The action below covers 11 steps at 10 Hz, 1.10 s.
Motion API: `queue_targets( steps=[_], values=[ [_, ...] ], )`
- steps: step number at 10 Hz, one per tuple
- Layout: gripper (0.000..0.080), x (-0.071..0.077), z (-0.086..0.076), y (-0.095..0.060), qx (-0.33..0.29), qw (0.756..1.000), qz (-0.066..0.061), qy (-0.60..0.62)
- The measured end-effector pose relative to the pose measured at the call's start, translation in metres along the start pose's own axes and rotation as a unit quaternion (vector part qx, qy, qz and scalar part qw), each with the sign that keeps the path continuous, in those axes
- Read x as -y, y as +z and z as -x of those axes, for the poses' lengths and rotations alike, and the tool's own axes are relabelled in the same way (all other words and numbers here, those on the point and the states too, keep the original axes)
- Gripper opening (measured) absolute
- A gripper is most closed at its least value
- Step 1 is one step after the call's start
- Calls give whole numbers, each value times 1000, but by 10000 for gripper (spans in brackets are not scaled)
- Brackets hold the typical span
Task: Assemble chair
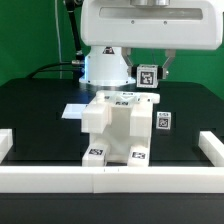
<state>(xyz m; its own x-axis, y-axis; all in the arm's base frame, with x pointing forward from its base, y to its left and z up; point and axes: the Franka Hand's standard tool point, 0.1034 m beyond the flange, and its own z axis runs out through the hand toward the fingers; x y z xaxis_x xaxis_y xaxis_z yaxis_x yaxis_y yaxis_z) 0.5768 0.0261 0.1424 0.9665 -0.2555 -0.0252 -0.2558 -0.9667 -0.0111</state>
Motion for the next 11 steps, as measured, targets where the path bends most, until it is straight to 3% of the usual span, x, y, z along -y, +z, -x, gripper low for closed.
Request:
queue_targets(
  steps=[11],
  values=[
    [289, -3, 4, 17, -3, 1000, 8, -5]
  ],
)
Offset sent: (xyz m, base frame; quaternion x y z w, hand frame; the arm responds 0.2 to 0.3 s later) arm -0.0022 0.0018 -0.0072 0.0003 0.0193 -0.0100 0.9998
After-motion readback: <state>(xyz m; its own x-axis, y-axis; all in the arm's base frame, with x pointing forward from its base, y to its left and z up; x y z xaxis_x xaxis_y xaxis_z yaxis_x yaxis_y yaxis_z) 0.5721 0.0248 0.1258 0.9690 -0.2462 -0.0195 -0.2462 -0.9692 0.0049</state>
